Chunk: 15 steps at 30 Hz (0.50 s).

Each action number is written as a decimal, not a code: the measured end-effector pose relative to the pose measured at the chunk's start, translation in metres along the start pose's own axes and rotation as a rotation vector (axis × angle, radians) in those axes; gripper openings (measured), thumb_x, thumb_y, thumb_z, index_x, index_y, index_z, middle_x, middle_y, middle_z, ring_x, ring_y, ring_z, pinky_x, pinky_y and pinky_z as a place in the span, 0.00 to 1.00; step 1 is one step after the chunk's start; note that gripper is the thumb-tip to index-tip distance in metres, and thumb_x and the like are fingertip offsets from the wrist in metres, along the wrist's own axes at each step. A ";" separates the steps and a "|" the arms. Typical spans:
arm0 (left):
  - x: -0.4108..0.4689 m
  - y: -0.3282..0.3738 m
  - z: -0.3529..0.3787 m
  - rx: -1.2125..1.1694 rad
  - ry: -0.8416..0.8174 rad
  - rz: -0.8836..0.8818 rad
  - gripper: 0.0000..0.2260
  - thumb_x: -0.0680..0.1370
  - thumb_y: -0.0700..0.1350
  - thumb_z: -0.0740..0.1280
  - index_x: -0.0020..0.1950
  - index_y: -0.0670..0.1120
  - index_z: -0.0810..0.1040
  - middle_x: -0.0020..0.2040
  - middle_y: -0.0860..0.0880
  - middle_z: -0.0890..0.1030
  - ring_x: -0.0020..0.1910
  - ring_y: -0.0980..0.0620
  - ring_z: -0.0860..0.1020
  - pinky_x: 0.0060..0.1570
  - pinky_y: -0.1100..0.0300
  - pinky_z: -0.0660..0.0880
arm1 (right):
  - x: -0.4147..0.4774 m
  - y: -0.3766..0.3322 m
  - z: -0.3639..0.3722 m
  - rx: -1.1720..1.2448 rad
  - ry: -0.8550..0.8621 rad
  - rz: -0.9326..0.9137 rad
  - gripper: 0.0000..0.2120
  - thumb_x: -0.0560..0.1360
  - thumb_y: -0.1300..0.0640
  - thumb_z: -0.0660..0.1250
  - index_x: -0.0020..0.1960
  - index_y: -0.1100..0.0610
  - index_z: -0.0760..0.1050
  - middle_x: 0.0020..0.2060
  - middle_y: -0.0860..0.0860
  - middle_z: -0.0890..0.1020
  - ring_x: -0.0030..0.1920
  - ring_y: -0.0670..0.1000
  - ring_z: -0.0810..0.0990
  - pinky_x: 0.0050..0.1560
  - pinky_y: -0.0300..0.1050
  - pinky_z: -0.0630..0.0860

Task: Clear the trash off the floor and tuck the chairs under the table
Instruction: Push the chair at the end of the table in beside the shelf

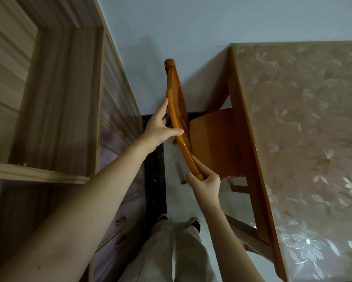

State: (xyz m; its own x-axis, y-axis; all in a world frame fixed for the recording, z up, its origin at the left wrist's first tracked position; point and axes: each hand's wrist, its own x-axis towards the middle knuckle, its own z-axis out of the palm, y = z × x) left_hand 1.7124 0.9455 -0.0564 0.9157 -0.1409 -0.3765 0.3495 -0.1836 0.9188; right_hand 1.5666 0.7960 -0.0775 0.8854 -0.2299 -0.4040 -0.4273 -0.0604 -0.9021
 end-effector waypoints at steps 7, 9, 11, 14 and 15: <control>0.022 0.008 -0.002 0.026 -0.032 0.019 0.47 0.70 0.35 0.74 0.79 0.52 0.47 0.78 0.50 0.55 0.75 0.46 0.58 0.61 0.61 0.69 | 0.014 -0.015 0.008 0.054 0.044 0.018 0.26 0.69 0.67 0.70 0.66 0.54 0.78 0.30 0.47 0.75 0.25 0.42 0.69 0.28 0.34 0.68; 0.031 0.012 -0.004 0.032 -0.038 0.017 0.48 0.70 0.34 0.75 0.79 0.52 0.47 0.78 0.49 0.54 0.75 0.46 0.58 0.64 0.55 0.69 | 0.020 -0.019 0.012 0.066 0.054 0.027 0.25 0.69 0.67 0.69 0.65 0.55 0.78 0.26 0.43 0.73 0.24 0.42 0.67 0.27 0.33 0.67; 0.041 0.016 -0.003 0.028 -0.048 0.019 0.48 0.70 0.34 0.75 0.79 0.52 0.47 0.78 0.49 0.54 0.75 0.45 0.59 0.65 0.52 0.71 | 0.028 -0.023 0.014 0.078 0.064 0.039 0.25 0.69 0.68 0.69 0.65 0.56 0.78 0.24 0.41 0.71 0.23 0.42 0.66 0.26 0.34 0.66; 0.054 0.023 0.002 0.045 -0.051 0.035 0.47 0.70 0.34 0.74 0.78 0.52 0.48 0.78 0.50 0.54 0.75 0.46 0.58 0.59 0.61 0.70 | 0.039 -0.029 0.012 0.093 0.082 0.043 0.25 0.69 0.68 0.69 0.64 0.55 0.78 0.26 0.45 0.73 0.24 0.44 0.66 0.26 0.36 0.66; 0.058 0.025 0.004 0.048 -0.052 0.040 0.47 0.70 0.34 0.74 0.78 0.52 0.48 0.78 0.50 0.54 0.75 0.46 0.58 0.58 0.62 0.70 | 0.041 -0.031 0.011 0.094 0.085 0.042 0.25 0.69 0.68 0.69 0.64 0.55 0.79 0.27 0.46 0.73 0.25 0.45 0.66 0.27 0.36 0.66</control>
State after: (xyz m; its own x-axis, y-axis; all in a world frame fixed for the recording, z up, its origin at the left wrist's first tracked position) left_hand 1.7738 0.9287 -0.0557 0.9168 -0.1989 -0.3462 0.3015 -0.2235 0.9269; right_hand 1.6182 0.7988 -0.0680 0.8468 -0.3121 -0.4308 -0.4408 0.0418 -0.8966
